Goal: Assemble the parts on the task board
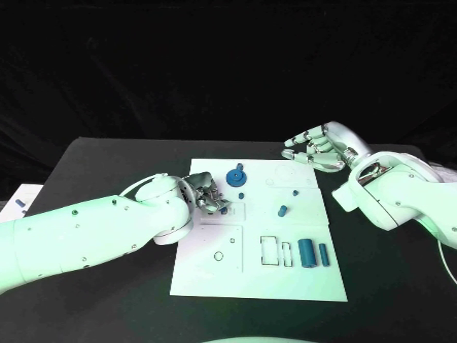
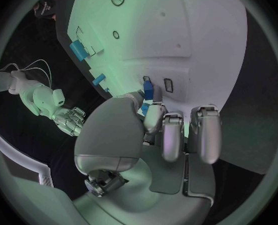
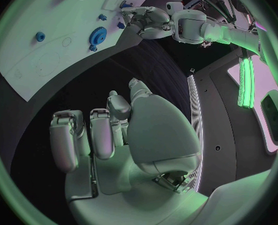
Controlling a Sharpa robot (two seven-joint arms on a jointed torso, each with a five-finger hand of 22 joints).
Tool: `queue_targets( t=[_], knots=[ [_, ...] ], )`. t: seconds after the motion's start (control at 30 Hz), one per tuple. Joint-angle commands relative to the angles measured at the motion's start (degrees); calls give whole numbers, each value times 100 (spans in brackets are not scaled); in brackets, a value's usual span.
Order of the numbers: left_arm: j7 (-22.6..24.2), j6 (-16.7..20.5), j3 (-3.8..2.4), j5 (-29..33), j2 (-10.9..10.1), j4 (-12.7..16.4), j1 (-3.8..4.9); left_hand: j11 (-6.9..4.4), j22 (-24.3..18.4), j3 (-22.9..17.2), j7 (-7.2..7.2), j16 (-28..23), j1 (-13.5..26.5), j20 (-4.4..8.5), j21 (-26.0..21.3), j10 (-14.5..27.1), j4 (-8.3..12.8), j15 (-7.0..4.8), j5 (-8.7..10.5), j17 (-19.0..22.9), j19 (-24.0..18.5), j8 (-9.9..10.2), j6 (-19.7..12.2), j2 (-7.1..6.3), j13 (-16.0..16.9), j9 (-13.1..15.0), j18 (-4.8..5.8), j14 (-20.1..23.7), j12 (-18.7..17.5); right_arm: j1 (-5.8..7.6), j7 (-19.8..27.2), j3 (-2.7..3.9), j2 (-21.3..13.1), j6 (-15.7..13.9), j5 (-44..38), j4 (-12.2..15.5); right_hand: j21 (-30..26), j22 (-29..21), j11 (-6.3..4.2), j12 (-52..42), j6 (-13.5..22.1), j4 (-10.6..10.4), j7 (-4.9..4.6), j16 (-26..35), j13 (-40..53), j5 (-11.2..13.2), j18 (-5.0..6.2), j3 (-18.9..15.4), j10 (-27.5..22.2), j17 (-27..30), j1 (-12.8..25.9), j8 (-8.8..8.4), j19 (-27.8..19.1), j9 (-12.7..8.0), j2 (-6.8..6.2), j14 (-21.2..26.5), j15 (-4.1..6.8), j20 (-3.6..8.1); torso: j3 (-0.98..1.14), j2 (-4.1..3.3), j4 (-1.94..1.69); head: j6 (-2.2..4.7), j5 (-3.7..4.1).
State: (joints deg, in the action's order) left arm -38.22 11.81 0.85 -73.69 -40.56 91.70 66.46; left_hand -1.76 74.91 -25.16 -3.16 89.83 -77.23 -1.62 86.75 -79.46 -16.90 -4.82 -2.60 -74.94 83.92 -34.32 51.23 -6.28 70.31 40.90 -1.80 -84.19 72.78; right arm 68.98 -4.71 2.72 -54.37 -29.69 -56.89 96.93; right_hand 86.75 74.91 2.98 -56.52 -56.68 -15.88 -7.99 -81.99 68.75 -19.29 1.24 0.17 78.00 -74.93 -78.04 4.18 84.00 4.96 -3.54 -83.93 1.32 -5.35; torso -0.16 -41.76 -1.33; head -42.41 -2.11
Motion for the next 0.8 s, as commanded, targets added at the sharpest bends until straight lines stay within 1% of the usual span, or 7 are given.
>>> queue_targets(
  t=[0.03, 0.47, 0.53, 0.8],
  knots=[
    [-66, -325, 8, -35, 12, 0, -11, -20, 977, -737, 111, 17, -24, 27, 4, -34, 691, -18, -17, -1506, 295, -27, 108, -27, -8, -4, 47, -581, -10, -5, 38, 0, 0, 56, -10, 2, -38, 896, -9, 33, -44, -6, 4, 30, -5, -27, 43, -34, -37, -347, -7, 4, 108, 8, 54, -360, -10, 17, 1, -1, 0, -5, -8],
    [-90, -405, 8, -35, 59, -23, -12, -21, 976, -755, 113, 17, 10, 29, 3, -39, 684, -19, -14, -1506, 294, -34, 117, -67, -4, 8, 46, -581, -7, -6, 46, 0, -3, 59, -7, 14, -38, 896, -9, 33, -44, -6, 4, 30, -5, -27, 43, -34, -37, -347, -7, 4, 108, 8, 54, -360, -10, 17, 5, -1, 1, -9, -14],
    [-99, -437, 8, -35, 58, -22, -12, -21, 976, -756, 114, 17, 11, 29, 3, -39, 684, -20, -14, -1506, 294, -34, 118, -70, -4, 9, 46, -581, -8, -6, 50, 0, -4, 61, -6, 17, -38, 896, -9, 33, -44, -6, 4, 30, -5, -27, 43, -34, -37, -347, -7, 4, 108, 8, 54, -360, -10, 17, 5, -1, 0, 2, -31],
    [-147, -608, 8, -34, 39, -5, -13, -24, 977, -760, 118, 17, 21, 31, 3, -34, 689, -21, -13, -1506, 294, -31, 120, -97, -17, 9, 47, -581, -19, -7, 60, 0, -10, 66, -2, 24, -38, 896, -9, 33, -44, -6, 4, 30, -5, -27, 43, -34, -37, -347, -7, 4, 108, 8, 54, -360, -10, 17, 3, -2, 0, -19, -10]
  ],
)
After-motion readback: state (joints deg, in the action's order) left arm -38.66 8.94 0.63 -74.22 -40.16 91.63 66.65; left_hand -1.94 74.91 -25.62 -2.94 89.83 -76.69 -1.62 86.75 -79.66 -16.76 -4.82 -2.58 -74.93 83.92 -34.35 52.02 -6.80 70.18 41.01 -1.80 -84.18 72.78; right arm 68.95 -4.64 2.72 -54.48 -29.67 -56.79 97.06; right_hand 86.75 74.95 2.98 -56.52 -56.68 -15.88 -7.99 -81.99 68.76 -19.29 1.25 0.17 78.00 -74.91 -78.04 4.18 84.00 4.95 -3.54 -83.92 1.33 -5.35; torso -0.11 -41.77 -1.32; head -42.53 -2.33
